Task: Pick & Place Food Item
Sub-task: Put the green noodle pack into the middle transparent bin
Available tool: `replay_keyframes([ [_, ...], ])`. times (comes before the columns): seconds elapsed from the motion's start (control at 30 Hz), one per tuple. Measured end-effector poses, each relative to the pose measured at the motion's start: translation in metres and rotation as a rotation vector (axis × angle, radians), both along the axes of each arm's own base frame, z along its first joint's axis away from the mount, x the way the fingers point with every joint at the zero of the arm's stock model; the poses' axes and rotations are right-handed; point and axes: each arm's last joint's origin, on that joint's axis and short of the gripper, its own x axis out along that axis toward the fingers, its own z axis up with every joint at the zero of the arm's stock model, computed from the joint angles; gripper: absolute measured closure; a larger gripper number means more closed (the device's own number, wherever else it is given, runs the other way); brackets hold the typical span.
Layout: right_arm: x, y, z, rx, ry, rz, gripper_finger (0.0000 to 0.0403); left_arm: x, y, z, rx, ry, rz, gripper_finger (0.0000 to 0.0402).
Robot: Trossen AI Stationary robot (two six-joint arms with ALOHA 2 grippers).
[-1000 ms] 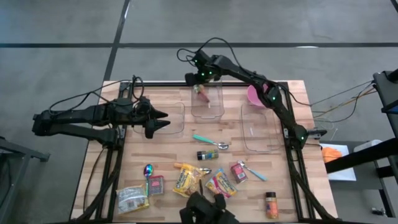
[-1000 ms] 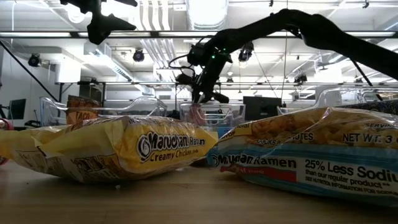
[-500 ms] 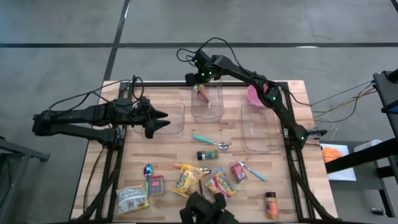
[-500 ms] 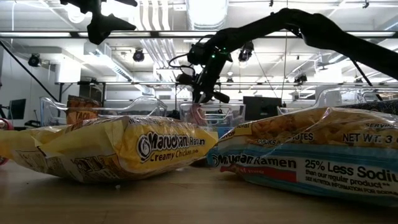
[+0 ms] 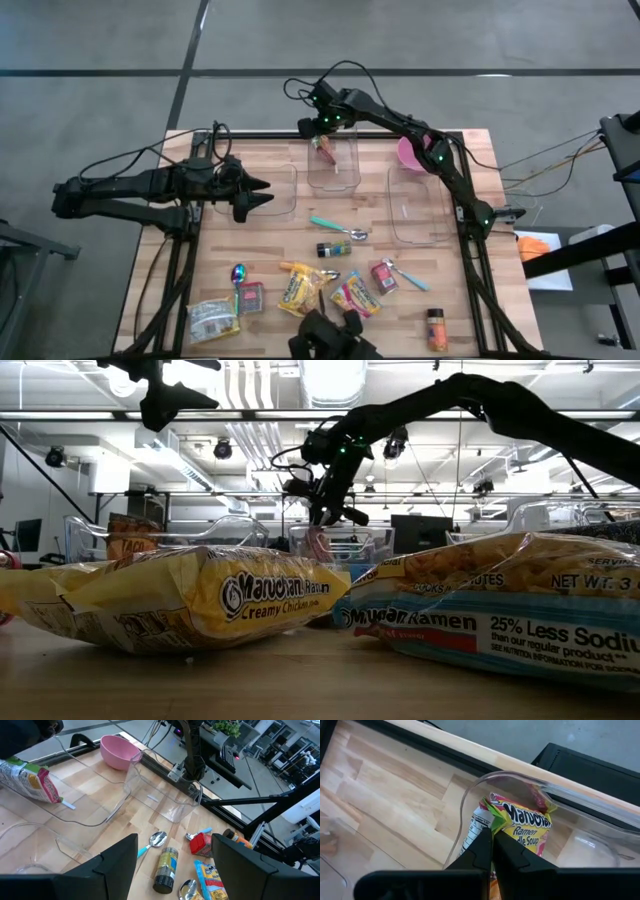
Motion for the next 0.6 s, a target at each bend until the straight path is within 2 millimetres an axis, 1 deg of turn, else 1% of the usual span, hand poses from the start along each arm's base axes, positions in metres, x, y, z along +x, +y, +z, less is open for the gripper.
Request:
replay_keyframes([
  [0.2,0.0024,0.0035,-0.0001,-0.032,0.015,0.074,0.0394,0.0000,0.0000,0.0000,0.000,0.000,0.000,0.0144],
  [0.33,0.0033,0.0053,0.0000,-0.011,-0.002,0.124,0.0388,0.0000,0.0000,0.0000,0.000,0.000,0.000,0.0144],
  [0.43,0.0034,0.0058,0.0002,-0.007,-0.007,0.160,0.0363,0.0000,0.0000,0.0000,0.000,0.000,0.000,0.0144],
  [0.6,0.0029,0.0066,-0.0001,0.005,-0.006,0.172,0.0295,0.0000,0.0000,-0.0001,0.000,0.001,0.000,0.0144],
])
